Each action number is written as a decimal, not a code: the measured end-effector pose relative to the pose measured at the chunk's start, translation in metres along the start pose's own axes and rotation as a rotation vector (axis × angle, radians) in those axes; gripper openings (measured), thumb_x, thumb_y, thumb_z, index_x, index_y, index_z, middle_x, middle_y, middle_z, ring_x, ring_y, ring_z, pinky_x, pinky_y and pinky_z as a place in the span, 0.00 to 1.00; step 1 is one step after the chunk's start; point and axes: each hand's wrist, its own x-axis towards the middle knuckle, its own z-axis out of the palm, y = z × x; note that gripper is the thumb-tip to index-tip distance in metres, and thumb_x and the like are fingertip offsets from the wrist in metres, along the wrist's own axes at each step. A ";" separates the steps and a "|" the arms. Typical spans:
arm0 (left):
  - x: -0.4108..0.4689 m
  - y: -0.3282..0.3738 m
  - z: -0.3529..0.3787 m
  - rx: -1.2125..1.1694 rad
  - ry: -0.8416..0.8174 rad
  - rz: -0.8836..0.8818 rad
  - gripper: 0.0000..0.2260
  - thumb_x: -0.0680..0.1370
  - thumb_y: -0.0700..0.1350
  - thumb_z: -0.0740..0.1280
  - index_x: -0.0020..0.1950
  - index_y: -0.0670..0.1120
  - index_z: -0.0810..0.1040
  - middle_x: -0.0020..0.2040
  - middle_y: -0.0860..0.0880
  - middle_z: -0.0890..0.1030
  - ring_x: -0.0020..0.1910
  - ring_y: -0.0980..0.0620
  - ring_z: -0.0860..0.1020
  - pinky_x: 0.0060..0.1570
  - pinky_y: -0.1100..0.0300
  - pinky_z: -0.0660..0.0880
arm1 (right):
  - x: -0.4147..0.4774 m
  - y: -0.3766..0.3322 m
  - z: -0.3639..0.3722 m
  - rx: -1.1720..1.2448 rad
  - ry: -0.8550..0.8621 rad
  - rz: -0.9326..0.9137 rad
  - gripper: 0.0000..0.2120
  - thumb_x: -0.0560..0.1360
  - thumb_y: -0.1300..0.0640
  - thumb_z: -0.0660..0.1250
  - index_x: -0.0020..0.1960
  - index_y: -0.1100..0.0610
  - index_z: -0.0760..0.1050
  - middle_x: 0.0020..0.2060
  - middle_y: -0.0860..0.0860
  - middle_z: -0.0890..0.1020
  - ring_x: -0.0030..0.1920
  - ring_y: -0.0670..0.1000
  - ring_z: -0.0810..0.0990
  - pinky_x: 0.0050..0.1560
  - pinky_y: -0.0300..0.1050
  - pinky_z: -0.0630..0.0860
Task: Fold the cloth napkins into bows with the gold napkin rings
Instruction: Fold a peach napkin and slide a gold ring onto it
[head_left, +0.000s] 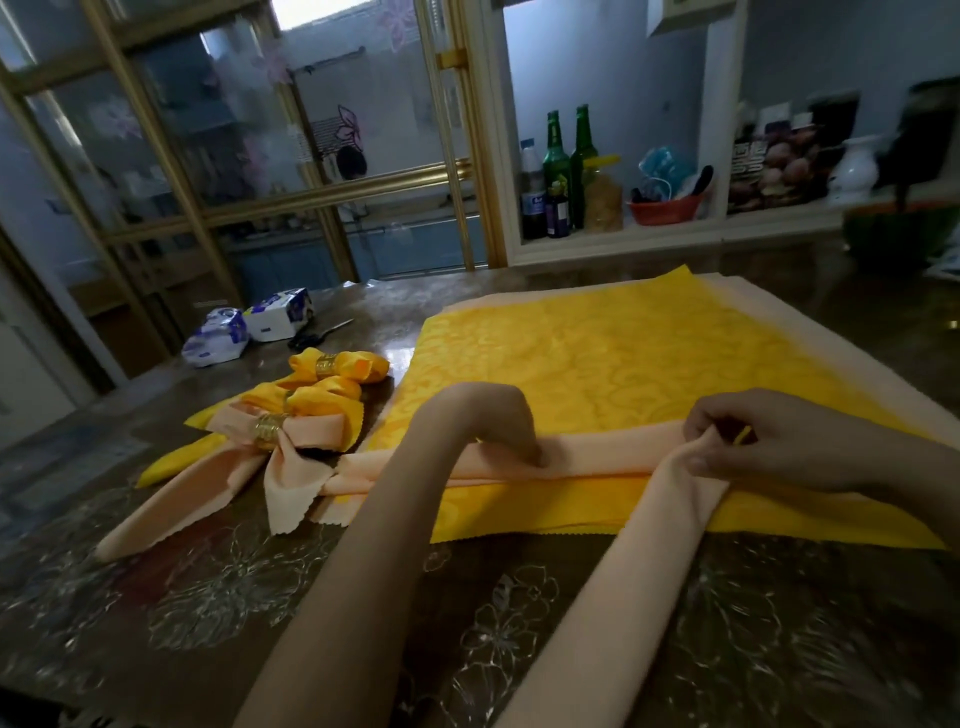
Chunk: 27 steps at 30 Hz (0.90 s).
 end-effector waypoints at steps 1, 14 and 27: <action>0.001 -0.003 -0.001 -0.004 0.020 0.000 0.20 0.77 0.53 0.65 0.64 0.42 0.75 0.62 0.46 0.76 0.59 0.46 0.74 0.49 0.57 0.70 | 0.000 0.003 -0.001 -0.001 0.049 0.010 0.03 0.74 0.54 0.68 0.44 0.49 0.75 0.44 0.48 0.77 0.46 0.47 0.74 0.46 0.43 0.72; 0.025 -0.006 0.014 -0.022 0.423 -0.086 0.14 0.75 0.54 0.67 0.51 0.44 0.80 0.50 0.46 0.79 0.48 0.47 0.77 0.44 0.56 0.74 | 0.007 0.002 0.014 -0.285 0.232 0.011 0.11 0.76 0.59 0.65 0.56 0.51 0.79 0.45 0.46 0.65 0.49 0.46 0.67 0.49 0.40 0.68; -0.012 0.016 -0.009 -1.002 0.138 -0.081 0.08 0.77 0.41 0.63 0.53 0.39 0.77 0.45 0.39 0.79 0.34 0.47 0.76 0.32 0.59 0.71 | 0.008 0.004 0.014 -0.240 0.217 -0.018 0.11 0.75 0.61 0.65 0.54 0.52 0.80 0.41 0.42 0.63 0.45 0.46 0.69 0.41 0.35 0.65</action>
